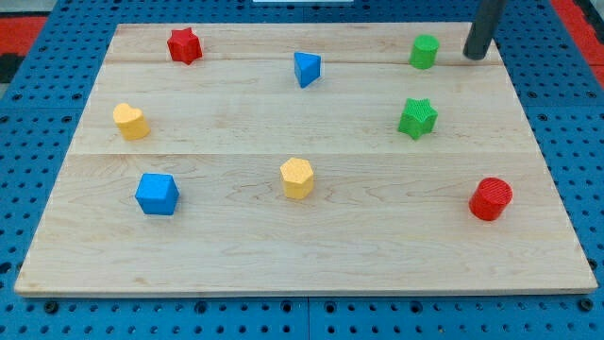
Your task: Move blue triangle slightly up a bit
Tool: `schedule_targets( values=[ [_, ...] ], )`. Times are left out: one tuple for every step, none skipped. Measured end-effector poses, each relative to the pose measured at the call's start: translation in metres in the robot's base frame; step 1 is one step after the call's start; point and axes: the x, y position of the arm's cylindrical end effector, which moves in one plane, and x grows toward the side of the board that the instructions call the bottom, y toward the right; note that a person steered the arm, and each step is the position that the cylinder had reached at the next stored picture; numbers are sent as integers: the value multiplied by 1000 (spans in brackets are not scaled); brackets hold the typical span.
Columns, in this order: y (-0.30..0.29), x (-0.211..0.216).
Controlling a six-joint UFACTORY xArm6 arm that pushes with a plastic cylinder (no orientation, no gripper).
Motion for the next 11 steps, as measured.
schedule_targets(
  values=[
    [-6,51],
    [-73,42],
    [-102,15],
    [-165,35],
    [-220,70],
    [-252,50],
    [-247,29],
    [-221,22],
    [-209,-3],
    [-210,-27],
    [-258,-14]
  ],
)
